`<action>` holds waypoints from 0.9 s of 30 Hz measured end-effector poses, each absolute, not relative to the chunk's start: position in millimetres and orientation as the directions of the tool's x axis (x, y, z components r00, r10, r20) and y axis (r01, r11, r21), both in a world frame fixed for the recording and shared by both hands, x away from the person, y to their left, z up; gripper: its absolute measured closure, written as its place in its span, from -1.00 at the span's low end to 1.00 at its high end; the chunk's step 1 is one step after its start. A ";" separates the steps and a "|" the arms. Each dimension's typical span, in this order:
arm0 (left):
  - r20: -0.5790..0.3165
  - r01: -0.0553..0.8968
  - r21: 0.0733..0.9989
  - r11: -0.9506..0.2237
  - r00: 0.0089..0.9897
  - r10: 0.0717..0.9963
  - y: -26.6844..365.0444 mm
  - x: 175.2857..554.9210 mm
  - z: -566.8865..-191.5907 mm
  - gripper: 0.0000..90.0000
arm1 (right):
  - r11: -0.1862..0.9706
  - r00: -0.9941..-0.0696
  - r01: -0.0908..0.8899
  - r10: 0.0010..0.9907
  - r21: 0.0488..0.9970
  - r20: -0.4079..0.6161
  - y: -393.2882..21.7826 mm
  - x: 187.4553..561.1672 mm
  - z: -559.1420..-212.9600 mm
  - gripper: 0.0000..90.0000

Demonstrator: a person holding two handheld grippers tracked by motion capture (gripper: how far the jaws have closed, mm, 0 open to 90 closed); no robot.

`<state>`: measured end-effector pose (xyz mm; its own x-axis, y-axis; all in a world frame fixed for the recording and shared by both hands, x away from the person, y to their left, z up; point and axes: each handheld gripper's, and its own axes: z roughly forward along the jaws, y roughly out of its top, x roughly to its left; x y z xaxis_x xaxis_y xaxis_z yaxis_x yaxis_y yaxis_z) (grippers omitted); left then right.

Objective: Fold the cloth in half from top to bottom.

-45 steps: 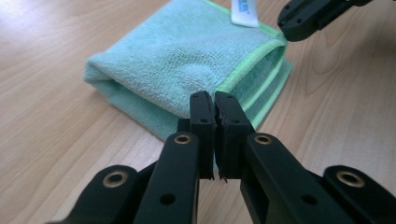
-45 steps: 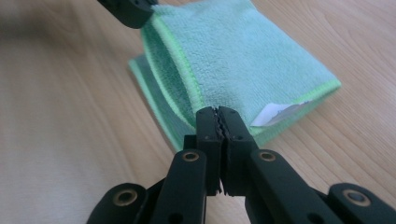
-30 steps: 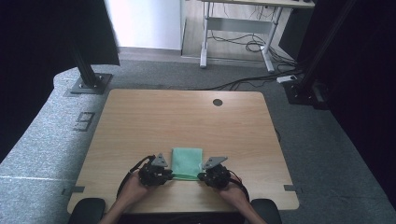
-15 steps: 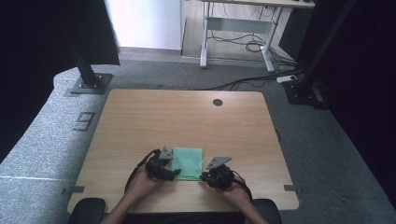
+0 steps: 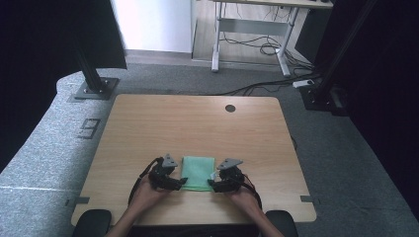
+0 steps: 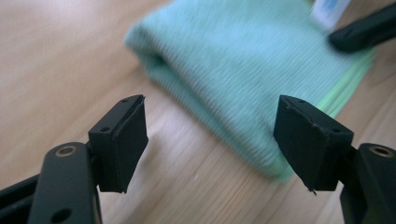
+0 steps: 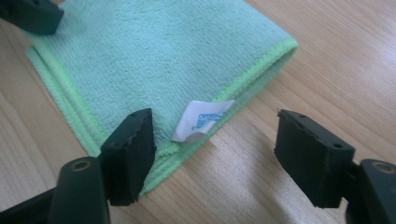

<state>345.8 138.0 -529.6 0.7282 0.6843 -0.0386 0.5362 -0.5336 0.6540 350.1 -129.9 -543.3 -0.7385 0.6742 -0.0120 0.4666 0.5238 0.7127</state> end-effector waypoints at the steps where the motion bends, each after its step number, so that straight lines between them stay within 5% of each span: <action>1: -0.039 0.543 0.646 -0.537 0.726 0.687 138.0 345.1 -533.4 -0.42 | 0.519 -0.737 0.469 0.676 0.715 -0.007 -130.3 350.3 -544.1 -0.39; 11: -0.043 0.550 0.650 -0.523 0.715 0.698 138.0 353.5 -536.8 -0.57 | 0.520 -0.732 0.482 0.681 0.705 -0.002 -131.0 356.5 -545.5 -0.48; 18: -0.025 0.539 0.706 -0.459 0.667 0.745 132.7 394.4 -506.8 -0.62 | 0.506 -0.729 0.497 0.684 0.705 0.023 -132.1 357.3 -546.2 -0.46; 22: 0.036 0.583 0.651 -0.486 0.616 0.787 129.6 421.0 -522.6 -0.61 | 0.502 -0.729 0.499 0.683 0.707 0.030 -132.8 356.6 -546.4 -0.42; 27: -0.003 0.604 0.652 -0.457 0.606 0.796 131.5 422.8 -534.4 -0.61 | 0.503 -0.730 0.496 0.683 0.707 0.027 -132.2 356.3 -546.2 -0.41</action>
<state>422.8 131.5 -534.4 0.6059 0.7955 -0.0034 0.6043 -0.4575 0.6523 356.3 -132.2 -546.2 -0.7300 0.6829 0.0266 0.4965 0.5033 0.7073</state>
